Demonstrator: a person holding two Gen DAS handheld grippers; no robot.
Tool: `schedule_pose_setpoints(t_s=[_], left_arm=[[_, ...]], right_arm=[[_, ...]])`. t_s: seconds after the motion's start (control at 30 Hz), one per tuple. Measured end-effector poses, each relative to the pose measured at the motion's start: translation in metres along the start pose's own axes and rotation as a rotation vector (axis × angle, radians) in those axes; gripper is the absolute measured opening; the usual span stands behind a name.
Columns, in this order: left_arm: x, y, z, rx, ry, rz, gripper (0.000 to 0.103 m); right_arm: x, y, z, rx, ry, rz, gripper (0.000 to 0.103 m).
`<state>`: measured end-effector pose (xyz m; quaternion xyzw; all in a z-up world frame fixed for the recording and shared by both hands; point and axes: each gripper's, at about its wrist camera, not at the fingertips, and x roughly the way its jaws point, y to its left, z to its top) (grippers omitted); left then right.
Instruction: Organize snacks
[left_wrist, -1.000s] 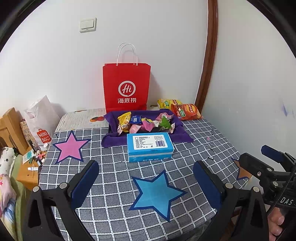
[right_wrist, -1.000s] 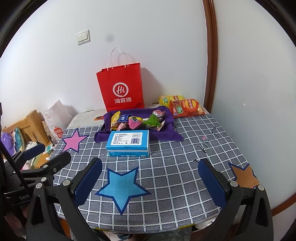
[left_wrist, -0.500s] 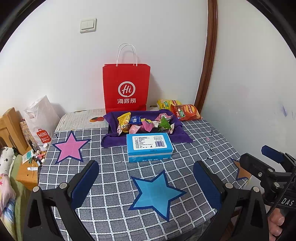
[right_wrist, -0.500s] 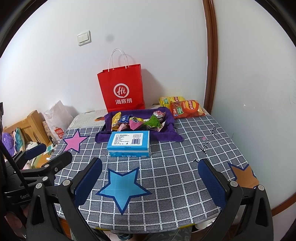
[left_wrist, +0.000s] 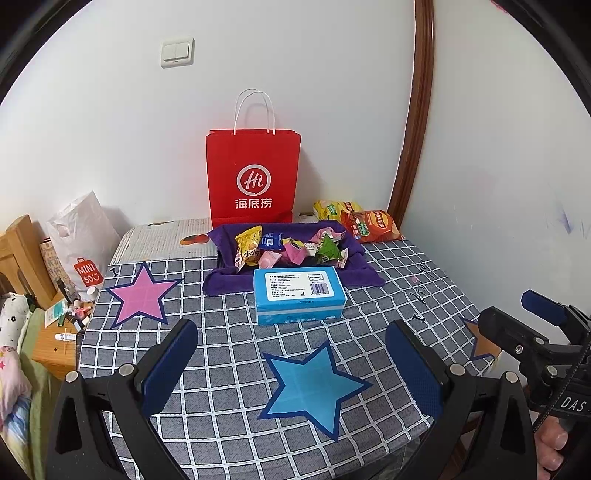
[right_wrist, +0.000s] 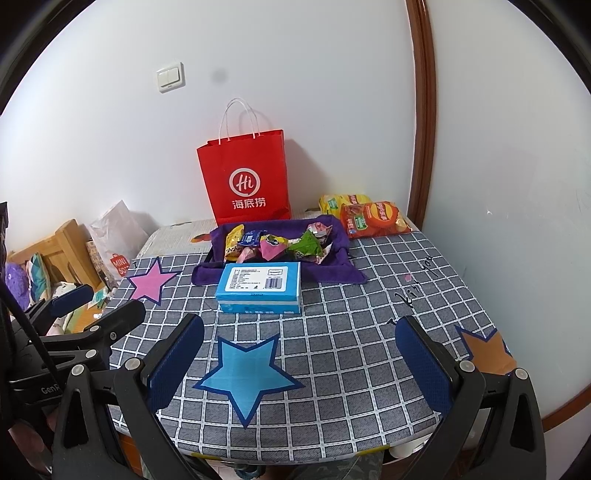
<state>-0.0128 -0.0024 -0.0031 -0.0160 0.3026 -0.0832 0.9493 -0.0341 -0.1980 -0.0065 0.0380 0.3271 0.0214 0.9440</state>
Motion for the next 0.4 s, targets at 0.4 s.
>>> schedule_pose_setpoints(t_s=[0.4], left_arm=[[0.0065,-0.0030,0.0027,0.008,-0.003,0.001,0.103]], right_arm=[[0.0046,0.0014,-0.0008,-0.007,-0.006,0.005,0.102]])
